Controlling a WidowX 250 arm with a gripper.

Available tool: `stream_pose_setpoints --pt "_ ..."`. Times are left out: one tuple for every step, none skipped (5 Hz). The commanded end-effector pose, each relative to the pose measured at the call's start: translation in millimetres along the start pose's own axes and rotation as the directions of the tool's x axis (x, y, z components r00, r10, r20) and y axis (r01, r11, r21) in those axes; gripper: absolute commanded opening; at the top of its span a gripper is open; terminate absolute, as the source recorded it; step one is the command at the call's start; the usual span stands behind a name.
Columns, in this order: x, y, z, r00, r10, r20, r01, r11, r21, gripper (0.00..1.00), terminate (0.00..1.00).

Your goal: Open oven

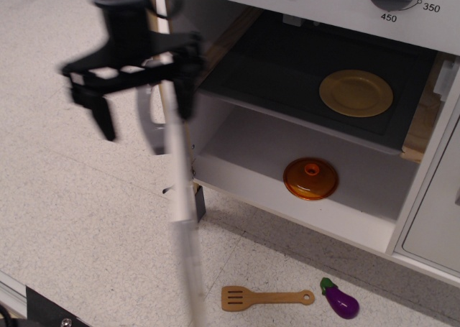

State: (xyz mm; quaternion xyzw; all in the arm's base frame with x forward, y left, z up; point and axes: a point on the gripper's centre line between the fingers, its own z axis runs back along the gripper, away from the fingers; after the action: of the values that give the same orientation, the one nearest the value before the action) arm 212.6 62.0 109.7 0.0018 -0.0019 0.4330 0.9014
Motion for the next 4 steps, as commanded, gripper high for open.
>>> stream_pose_setpoints --pt "57 40 9 0.994 -0.092 0.065 0.087 0.993 0.080 1.00 0.00" --pt "65 54 10 0.989 -0.122 0.078 0.114 0.989 0.093 1.00 0.00" --pt "69 59 22 0.987 -0.139 0.082 0.132 0.988 0.083 1.00 0.00" --pt "68 51 52 0.987 -0.142 0.077 0.142 0.990 0.005 1.00 0.00"
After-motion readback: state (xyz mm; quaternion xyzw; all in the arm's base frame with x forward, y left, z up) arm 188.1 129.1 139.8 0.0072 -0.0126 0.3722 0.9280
